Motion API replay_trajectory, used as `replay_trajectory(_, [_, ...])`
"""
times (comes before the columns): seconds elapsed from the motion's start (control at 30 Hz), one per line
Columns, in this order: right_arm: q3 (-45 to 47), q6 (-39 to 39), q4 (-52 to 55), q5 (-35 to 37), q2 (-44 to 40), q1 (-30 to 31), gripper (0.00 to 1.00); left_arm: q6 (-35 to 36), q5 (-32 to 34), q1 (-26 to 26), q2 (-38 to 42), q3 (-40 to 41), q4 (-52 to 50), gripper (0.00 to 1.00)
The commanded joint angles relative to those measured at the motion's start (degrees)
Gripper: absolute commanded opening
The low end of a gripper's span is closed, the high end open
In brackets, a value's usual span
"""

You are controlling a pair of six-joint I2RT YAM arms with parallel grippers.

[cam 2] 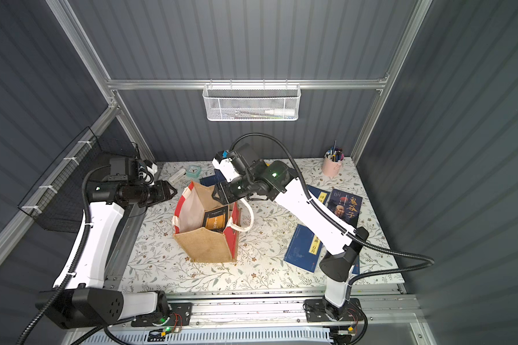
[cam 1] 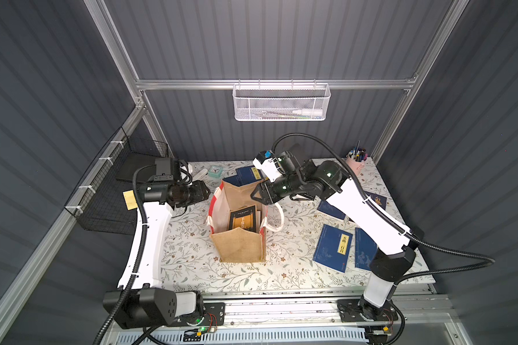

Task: Put the books into the canvas bag
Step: Adjust the book in the canvas bag, then pick up the book from the center of the board.

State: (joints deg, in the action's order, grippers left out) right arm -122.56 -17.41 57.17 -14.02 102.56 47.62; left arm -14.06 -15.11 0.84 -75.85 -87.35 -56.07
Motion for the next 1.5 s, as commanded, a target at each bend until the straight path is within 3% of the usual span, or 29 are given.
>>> replay_trajectory(0.0, [3.48, -1.18, 2.60, 2.39, -2.18, -5.87, 0.54, -3.32, -7.56, -0.28, -1.39, -3.99, 4.16, 0.58])
replay_trajectory(0.07, [7.05, -3.03, 1.59, 1.24, -3.74, -9.87, 0.55, -4.17, -7.84, -2.20, -3.34, -6.81, 5.69, 0.58])
replay_trajectory(0.2, [14.93, -5.66, -1.18, -0.18, -6.81, -17.29, 0.56, -3.93, -2.27, -10.35, -9.83, -14.49, 7.01, 0.59])
replay_trajectory(0.33, [21.28, -6.67, -2.94, -1.37, -7.90, -23.58, 0.58, -6.05, -2.41, -15.77, -18.09, -21.24, 10.15, 0.59])
replay_trajectory(0.63, [31.23, -7.85, -8.57, -1.86, -5.02, -34.39, 0.62, -4.25, 0.91, -26.02, -39.62, -40.46, 9.71, 0.59])
replay_trajectory(0.93, [27.03, -9.15, -11.23, 1.80, 8.47, -38.84, 0.68, 2.55, 7.55, -30.37, -61.75, -56.04, 10.26, 0.59])
replay_trajectory(1.17, [20.41, -12.09, -14.99, 2.94, 19.60, -41.05, 0.71, 0.49, -0.04, -30.36, -69.79, -54.39, 21.63, 0.59])
replay_trajectory(1.47, [13.89, -14.22, -18.75, 2.07, 28.71, -42.08, 0.72, -9.13, -8.04, -30.36, -79.43, -56.50, 29.42, 0.59])
